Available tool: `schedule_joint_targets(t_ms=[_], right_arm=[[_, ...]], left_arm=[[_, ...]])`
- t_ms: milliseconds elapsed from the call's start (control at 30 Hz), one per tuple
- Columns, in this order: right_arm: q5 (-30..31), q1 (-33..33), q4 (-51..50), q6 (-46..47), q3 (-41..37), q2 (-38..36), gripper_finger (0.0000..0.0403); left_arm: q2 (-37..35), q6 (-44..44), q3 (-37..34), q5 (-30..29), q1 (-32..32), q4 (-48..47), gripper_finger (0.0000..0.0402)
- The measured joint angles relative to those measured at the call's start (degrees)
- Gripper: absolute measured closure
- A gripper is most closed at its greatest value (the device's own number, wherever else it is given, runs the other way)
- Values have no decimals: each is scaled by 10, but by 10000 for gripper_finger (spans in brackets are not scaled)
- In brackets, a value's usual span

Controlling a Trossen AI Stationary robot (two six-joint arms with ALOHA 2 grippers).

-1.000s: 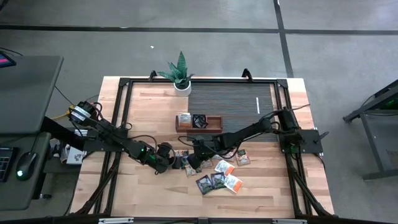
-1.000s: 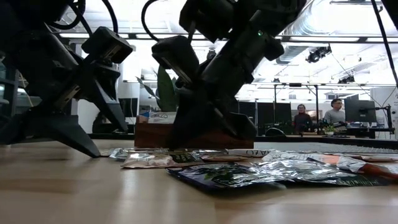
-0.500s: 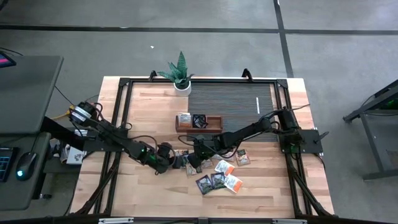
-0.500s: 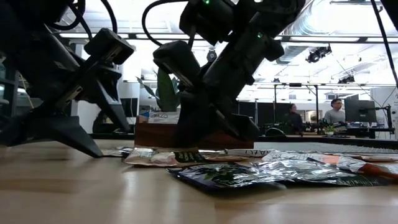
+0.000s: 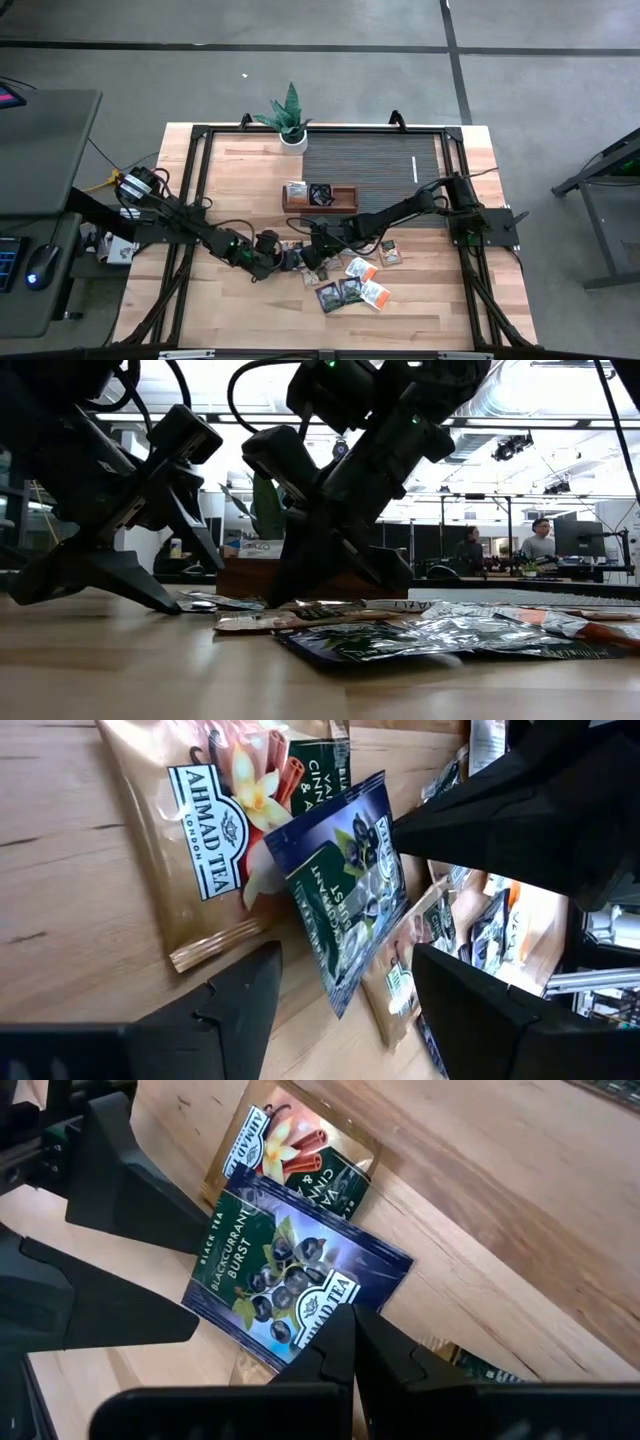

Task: Pick & Place Tea
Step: Put the blue tea bag into the middle section of the wooden organizer

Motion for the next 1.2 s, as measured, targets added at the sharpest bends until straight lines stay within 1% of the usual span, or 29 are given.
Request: schedule_joint_targets(t_ms=[67, 167, 233, 367, 400, 433, 533, 633, 833, 1000, 1067, 1200], right_arm=[[0, 0, 0, 0, 0, 0, 403], [0, 0, 0, 0, 0, 0, 403], [0, 0, 1, 0, 0, 0, 403], [0, 0, 1, 0, 0, 0, 403], [0, 0, 1, 0, 0, 0, 403], [0, 0, 1, 0, 0, 0, 403], [0, 0, 2, 0, 0, 0, 403], [-2, 0, 3, 0, -1, 0, 403], [-20, 0, 9, 0, -2, -14, 403], [-21, -7, 6, -21, -2, -62, 403], [-17, -9, 1, -37, -2, -89, 403], [6, -10, -41, -74, -2, -163, 403]], left_arm=[[0, 0, 0, 1, 0, 0, 189], [1, 0, 0, 1, 0, -2, 234], [1, 0, -1, 1, 0, -4, 274], [1, 2, 0, 5, 0, -6, 370], [1, 3, 0, 4, 0, -5, 385], [1, 6, 0, 4, 0, -5, 391], [1, 16, 0, 6, 0, -3, 389], [1, 18, 0, 5, -1, -1, 399], [2, 46, -1, 4, -1, 18, 401], [2, 61, -1, 4, -1, 30, 401], [2, 66, -1, 4, -1, 31, 401], [-10, 110, -3, 7, -1, 22, 401]])
